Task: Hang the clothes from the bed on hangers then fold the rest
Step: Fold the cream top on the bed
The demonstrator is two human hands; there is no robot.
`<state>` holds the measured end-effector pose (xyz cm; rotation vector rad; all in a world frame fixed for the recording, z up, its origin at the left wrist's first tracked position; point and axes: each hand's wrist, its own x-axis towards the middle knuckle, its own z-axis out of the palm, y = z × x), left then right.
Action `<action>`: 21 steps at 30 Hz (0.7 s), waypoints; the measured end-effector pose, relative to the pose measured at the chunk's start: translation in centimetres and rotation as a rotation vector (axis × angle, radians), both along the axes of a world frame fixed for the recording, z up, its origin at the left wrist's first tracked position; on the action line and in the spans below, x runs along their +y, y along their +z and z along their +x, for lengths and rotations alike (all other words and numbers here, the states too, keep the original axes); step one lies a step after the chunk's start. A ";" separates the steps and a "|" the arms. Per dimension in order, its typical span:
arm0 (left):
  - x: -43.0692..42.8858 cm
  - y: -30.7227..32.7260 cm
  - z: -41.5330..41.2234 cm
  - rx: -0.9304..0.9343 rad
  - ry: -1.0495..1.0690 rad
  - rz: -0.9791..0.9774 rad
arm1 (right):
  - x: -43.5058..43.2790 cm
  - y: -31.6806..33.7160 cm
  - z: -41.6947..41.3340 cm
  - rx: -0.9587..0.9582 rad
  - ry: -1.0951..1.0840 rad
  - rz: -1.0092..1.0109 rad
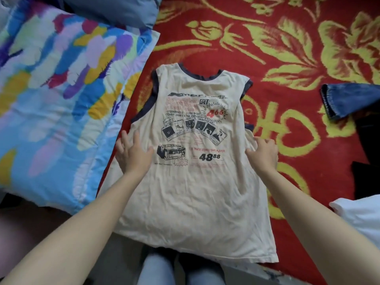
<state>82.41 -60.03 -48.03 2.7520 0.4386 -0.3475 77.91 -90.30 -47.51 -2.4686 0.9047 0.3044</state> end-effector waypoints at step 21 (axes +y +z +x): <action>-1.7 -5.4 22.9 0.023 -0.280 0.048 | -4.8 -4.5 21.2 0.179 0.286 -0.212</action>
